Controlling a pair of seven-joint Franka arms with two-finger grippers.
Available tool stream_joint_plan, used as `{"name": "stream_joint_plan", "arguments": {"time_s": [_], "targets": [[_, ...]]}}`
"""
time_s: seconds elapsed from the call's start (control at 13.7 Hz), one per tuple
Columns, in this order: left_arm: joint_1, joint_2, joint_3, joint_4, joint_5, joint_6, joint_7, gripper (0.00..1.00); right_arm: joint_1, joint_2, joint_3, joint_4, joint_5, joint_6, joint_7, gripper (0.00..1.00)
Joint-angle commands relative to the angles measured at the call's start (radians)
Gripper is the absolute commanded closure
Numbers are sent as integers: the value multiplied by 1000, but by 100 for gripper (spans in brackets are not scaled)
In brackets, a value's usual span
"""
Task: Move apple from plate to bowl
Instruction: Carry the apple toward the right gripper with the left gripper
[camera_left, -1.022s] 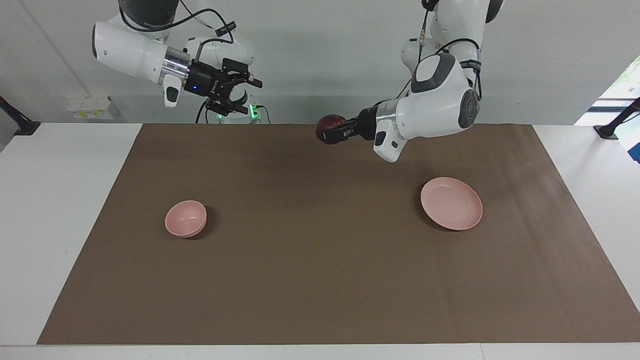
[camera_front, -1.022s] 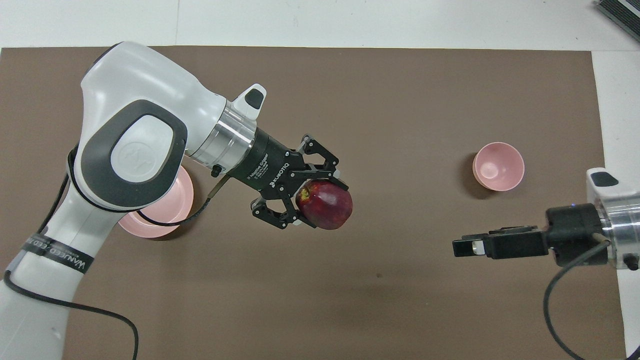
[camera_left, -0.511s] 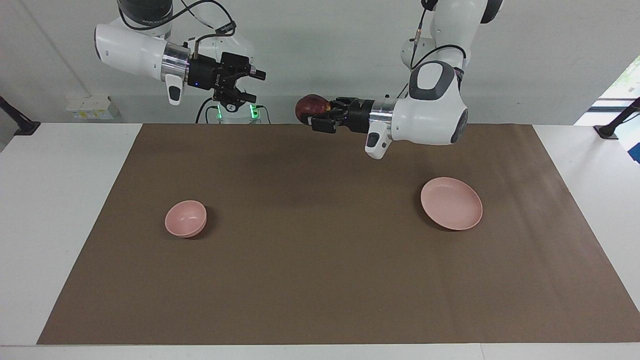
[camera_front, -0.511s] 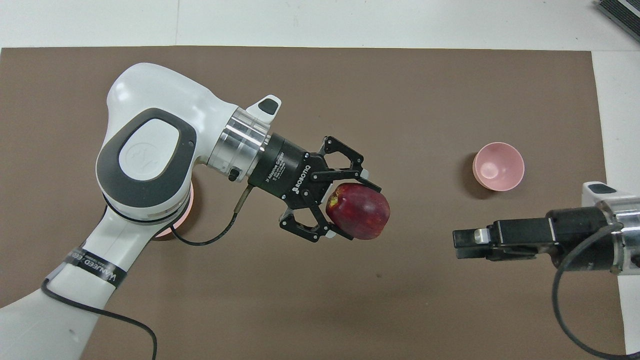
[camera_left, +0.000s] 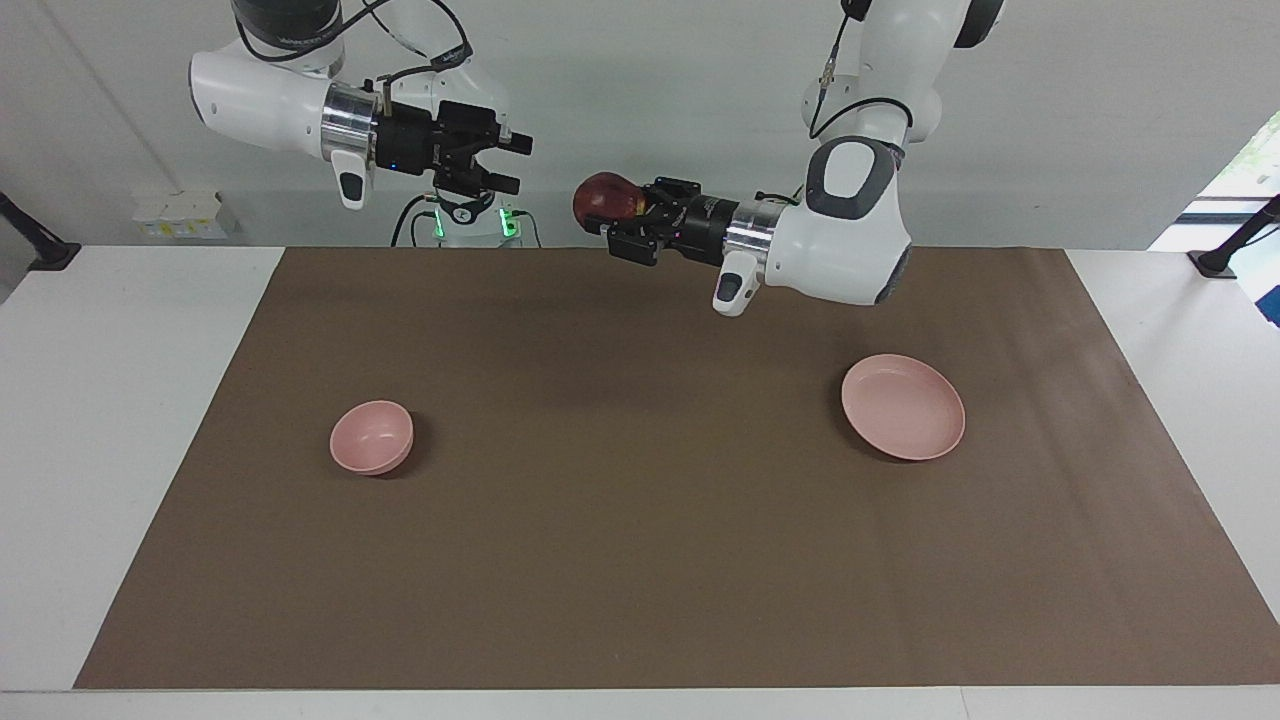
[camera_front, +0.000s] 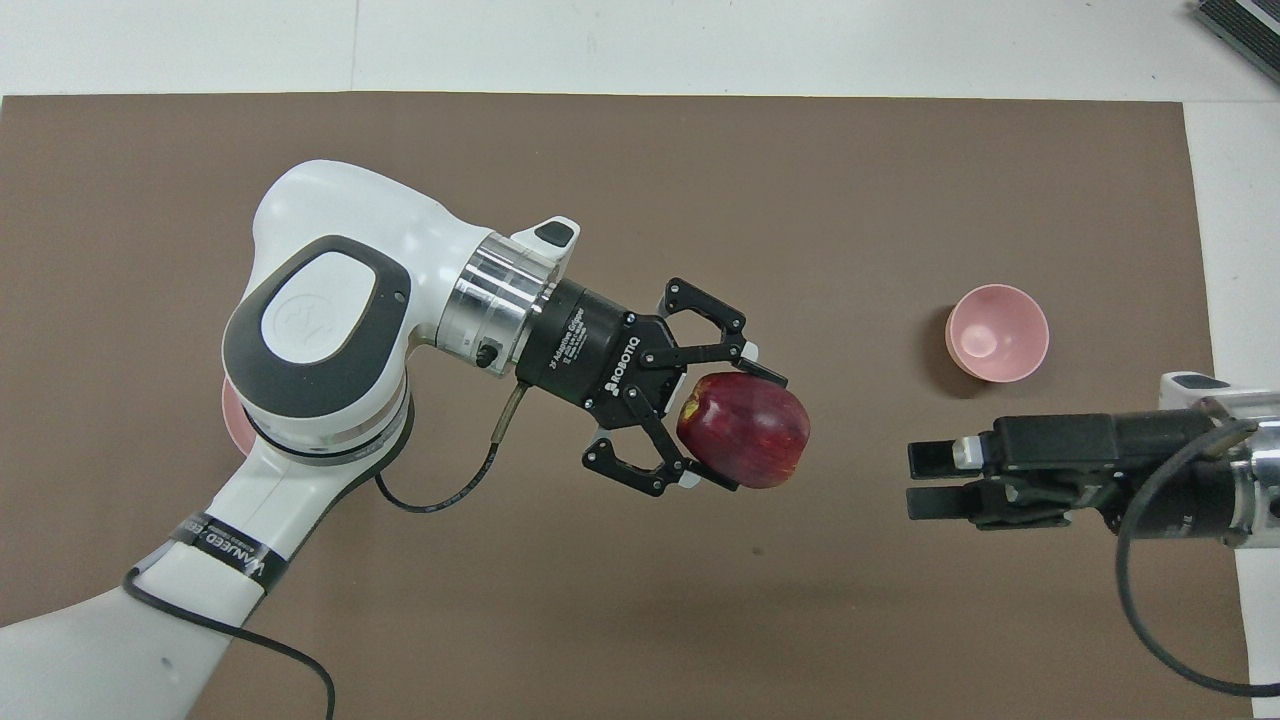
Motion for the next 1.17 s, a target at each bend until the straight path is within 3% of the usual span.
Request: {"name": "stream_joint_plan", "arguments": {"time_s": [0.0,0.29,1.09], "targets": [[-9,-18,-32,-31,-61,58,-27,100,30,-25,20,-24,26,74,21,0],[-23,5,-72,-24,-107,114,-36,100,73,-18,20,-22,40,126,43,0],[-86,-1,-101,-31,-125,143,-30,100,64,-15,18,-21,26,129,32,0]]}}
